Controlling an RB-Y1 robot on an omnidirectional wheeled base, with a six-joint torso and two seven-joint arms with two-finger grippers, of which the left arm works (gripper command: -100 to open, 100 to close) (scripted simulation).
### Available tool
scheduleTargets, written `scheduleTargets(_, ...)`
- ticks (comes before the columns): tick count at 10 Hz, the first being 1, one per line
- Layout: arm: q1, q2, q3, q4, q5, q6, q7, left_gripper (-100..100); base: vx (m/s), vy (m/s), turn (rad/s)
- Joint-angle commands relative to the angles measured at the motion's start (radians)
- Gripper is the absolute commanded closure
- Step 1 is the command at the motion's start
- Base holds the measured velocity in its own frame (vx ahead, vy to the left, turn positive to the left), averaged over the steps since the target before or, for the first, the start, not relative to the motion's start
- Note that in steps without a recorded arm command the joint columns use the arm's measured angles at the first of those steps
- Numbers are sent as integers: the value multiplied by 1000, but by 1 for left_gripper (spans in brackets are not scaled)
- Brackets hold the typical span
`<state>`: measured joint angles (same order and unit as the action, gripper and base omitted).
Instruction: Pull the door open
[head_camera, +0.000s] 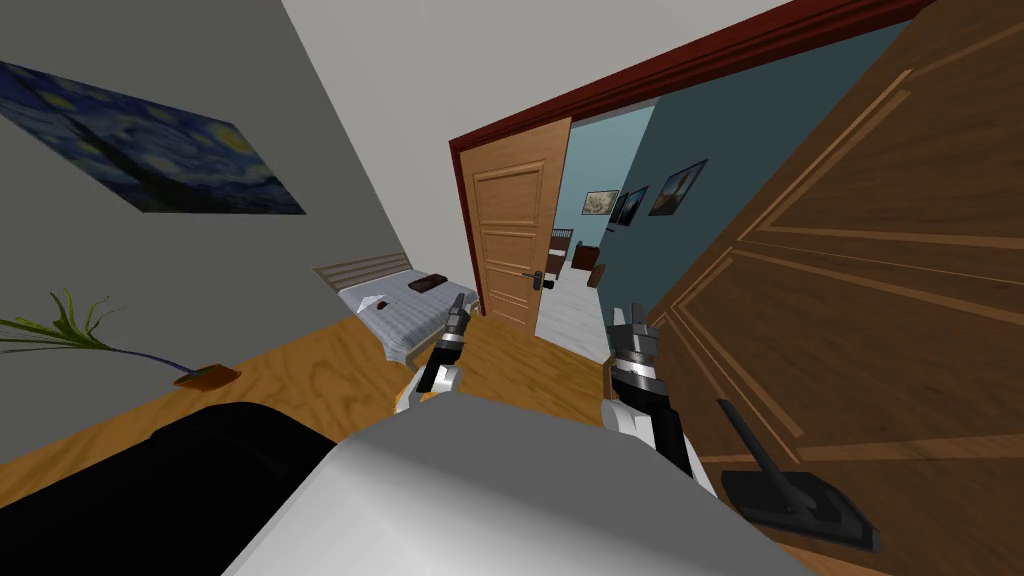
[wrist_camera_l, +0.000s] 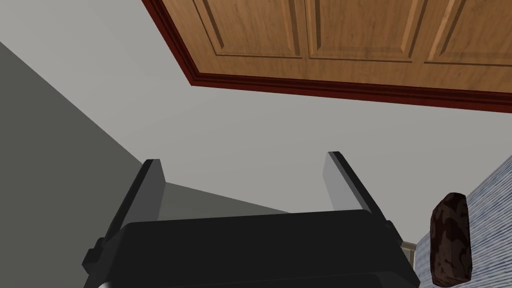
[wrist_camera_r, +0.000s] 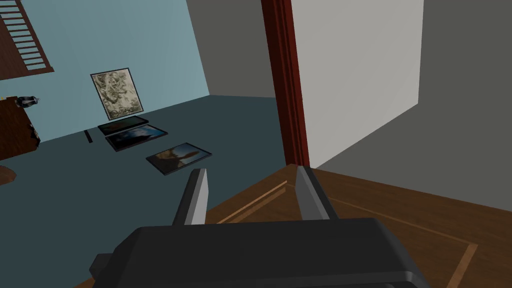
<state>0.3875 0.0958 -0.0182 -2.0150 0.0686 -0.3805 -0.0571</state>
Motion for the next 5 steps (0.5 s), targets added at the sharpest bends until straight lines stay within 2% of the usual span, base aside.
scheduleTargets(1,-19,15,2,29,6,8,13,-100,103,-23,-91)
scheduleTargets(5,-61,54,5,128,22,4,47,-100,107,-45,-121)
